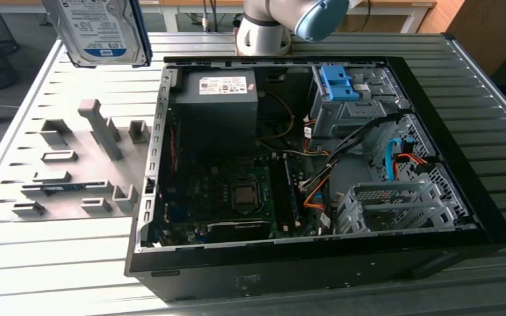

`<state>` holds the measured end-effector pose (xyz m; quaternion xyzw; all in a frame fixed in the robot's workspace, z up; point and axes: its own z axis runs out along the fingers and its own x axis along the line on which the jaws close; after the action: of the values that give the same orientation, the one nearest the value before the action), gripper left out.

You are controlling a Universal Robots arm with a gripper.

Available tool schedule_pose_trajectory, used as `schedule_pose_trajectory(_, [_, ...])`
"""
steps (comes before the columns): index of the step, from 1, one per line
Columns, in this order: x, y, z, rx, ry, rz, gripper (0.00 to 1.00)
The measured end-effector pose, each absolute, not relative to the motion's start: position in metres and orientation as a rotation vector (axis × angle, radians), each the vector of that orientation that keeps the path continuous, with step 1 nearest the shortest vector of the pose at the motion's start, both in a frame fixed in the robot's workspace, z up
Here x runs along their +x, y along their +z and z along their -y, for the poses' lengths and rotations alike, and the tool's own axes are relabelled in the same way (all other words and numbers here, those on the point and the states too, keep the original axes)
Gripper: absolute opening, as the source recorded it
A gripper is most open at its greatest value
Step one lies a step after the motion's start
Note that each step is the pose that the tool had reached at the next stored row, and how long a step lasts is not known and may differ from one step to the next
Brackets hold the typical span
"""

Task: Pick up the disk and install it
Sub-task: 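Pick up the disk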

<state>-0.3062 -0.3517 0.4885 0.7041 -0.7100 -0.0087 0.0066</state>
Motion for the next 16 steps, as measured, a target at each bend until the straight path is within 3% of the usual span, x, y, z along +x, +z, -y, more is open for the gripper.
schedule_pose_trajectory(16, [-0.249,0.489,0.352,2.203,-0.027,2.221,0.37])
